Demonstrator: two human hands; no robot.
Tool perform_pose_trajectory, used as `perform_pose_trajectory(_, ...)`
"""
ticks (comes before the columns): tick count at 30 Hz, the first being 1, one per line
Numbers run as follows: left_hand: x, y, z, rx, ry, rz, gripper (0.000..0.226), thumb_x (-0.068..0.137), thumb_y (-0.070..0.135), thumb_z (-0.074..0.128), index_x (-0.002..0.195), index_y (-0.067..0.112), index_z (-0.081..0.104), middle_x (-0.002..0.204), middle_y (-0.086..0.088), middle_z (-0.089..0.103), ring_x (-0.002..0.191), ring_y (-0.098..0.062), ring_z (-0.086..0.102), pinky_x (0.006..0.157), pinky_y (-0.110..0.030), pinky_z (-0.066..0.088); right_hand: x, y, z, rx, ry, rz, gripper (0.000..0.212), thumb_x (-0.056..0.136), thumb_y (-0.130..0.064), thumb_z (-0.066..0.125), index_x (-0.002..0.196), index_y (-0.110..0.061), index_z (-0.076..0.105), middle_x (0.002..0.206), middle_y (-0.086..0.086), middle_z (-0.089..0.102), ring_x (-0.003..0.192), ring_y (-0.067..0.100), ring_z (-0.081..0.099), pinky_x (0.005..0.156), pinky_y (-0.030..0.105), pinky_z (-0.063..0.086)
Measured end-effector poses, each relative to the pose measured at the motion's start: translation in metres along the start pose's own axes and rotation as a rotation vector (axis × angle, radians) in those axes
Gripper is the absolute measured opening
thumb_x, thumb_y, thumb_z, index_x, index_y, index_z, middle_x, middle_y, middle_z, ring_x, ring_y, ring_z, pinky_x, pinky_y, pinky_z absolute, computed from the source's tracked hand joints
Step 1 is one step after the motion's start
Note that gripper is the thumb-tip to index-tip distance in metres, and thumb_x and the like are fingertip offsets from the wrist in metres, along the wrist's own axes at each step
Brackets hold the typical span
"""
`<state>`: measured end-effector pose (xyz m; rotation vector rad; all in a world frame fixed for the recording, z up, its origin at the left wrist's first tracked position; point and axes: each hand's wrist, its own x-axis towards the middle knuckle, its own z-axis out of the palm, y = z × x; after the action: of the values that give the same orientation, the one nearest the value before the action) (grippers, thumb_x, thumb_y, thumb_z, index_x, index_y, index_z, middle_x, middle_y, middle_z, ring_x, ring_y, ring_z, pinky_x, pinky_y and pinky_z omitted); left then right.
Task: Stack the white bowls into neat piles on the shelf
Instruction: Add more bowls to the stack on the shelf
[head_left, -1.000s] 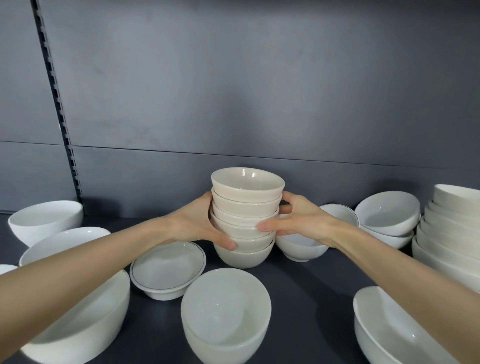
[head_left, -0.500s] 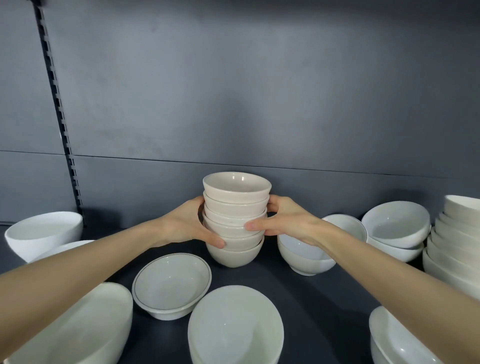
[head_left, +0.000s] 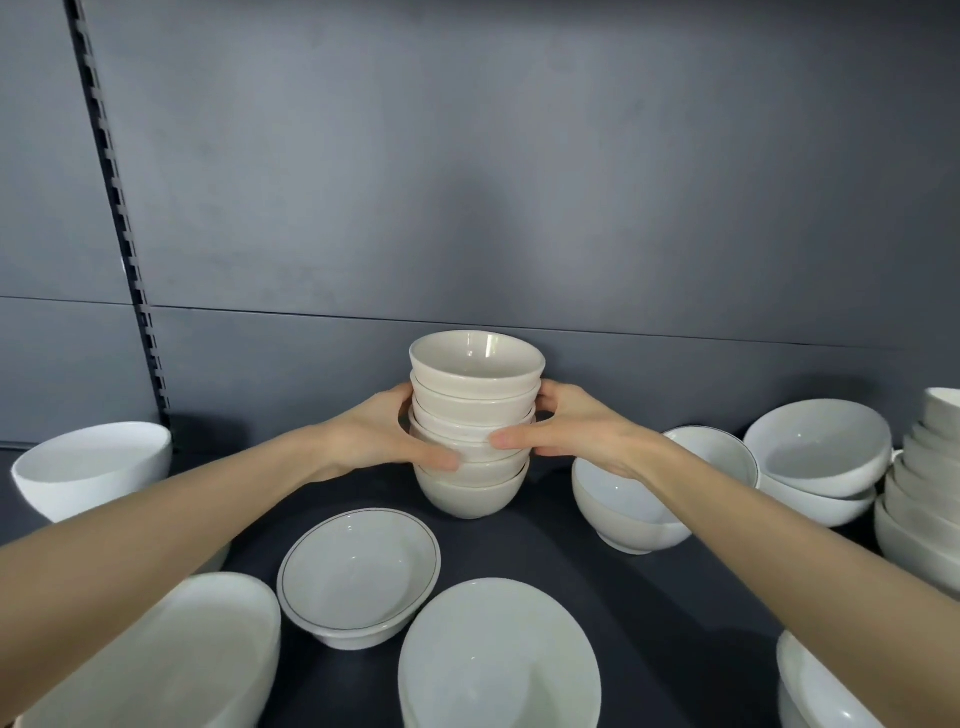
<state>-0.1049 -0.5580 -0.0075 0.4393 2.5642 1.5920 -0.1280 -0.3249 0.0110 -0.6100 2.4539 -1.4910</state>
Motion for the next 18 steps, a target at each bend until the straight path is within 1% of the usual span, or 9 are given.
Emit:
perform_pose_trajectory(2,-0.0003,0.0019,-0.0023,-0.045,-0.010,-0.019,0.086,0.053,0.033,0.086,0.129,0.031,0.047,0.123,0.012,0.062,0.114,-0.009,0.059,0.097,-0.035,0.051,0.0012,-0.0013,-0.0002,-0.012,0.018,-0.006,0.059,0.074,-0.027,0.081,0.127,-0.024,0.055,0.118,-0.010,0.064,0.109,0.009,0.060,0.086,0.028,0.053)
perform_pose_trajectory(4,-0.0007,0.0009,-0.0031,-0.081,-0.007,-0.025,0.085,0.050,0.037,0.086,0.127,0.032,0.050,0.122,0.011,0.063,0.114,-0.010,0.061,0.096,-0.036,0.052,0.0026,-0.0010,0.0004,0.010,0.041,-0.011,0.057,0.074,-0.027,0.081,0.125,-0.020,0.057,0.118,-0.005,0.065,0.109,0.011,0.061,0.092,0.032,0.053)
perform_pose_trajectory(6,-0.0006,-0.0010,-0.0018,-0.102,0.006,-0.007,0.078,0.051,0.034,0.087,0.121,0.033,0.052,0.121,0.010,0.064,0.112,-0.011,0.062,0.093,-0.035,0.053,0.0033,-0.0004,0.0014,0.025,0.055,-0.012,0.054,0.074,-0.026,0.081,0.123,-0.019,0.059,0.117,-0.002,0.066,0.108,0.012,0.062,0.093,0.033,0.054)
perform_pose_trajectory(9,0.0001,-0.0021,0.0007,-0.111,0.030,0.018,0.065,0.059,0.024,0.090,0.112,0.034,0.054,0.117,0.009,0.065,0.111,-0.013,0.062,0.086,-0.029,0.056,0.0028,0.0007,0.0021,0.034,0.070,-0.017,0.051,0.075,-0.024,0.080,0.121,-0.019,0.061,0.116,-0.002,0.067,0.107,0.011,0.063,0.090,0.030,0.055)
perform_pose_trajectory(11,0.0002,-0.0029,0.0004,-0.115,0.038,0.033,0.068,0.052,0.032,0.091,0.110,0.034,0.055,0.116,0.008,0.066,0.108,-0.011,0.064,0.085,-0.029,0.056,0.0023,0.0011,0.0027,0.041,0.075,-0.022,0.050,0.075,-0.023,0.080,0.121,-0.019,0.061,0.116,-0.002,0.067,0.107,0.011,0.063,0.089,0.030,0.055)
perform_pose_trajectory(13,0.0004,-0.0039,0.0000,-0.126,0.047,0.040,0.071,0.046,0.038,0.086,0.110,0.034,0.056,0.115,0.009,0.066,0.106,-0.010,0.065,0.084,-0.029,0.056,0.0019,0.0010,0.0031,0.040,0.074,-0.025,0.048,0.076,-0.023,0.080,0.120,-0.019,0.061,0.115,-0.002,0.068,0.106,0.011,0.063,0.087,0.029,0.055)
perform_pose_trajectory(15,0.0003,-0.0048,0.0001,-0.131,0.050,0.046,0.069,0.047,0.036,0.085,0.110,0.033,0.057,0.115,0.008,0.067,0.105,-0.011,0.065,0.085,-0.030,0.057,0.0013,0.0006,0.0031,0.035,0.070,-0.027,0.046,0.076,-0.022,0.079,0.119,-0.020,0.062,0.114,-0.003,0.068,0.104,0.009,0.063,0.086,0.027,0.055)
perform_pose_trajectory(18,0.0006,-0.0057,0.0014,-0.122,0.058,0.053,0.064,0.053,0.029,0.088,0.109,0.031,0.058,0.114,0.007,0.067,0.105,-0.012,0.066,0.087,-0.033,0.056,0.0008,-0.0007,0.0029,0.020,0.075,-0.022,0.048,0.076,-0.023,0.079,0.120,-0.019,0.061,0.115,-0.002,0.067,0.106,0.011,0.063,0.089,0.031,0.055)
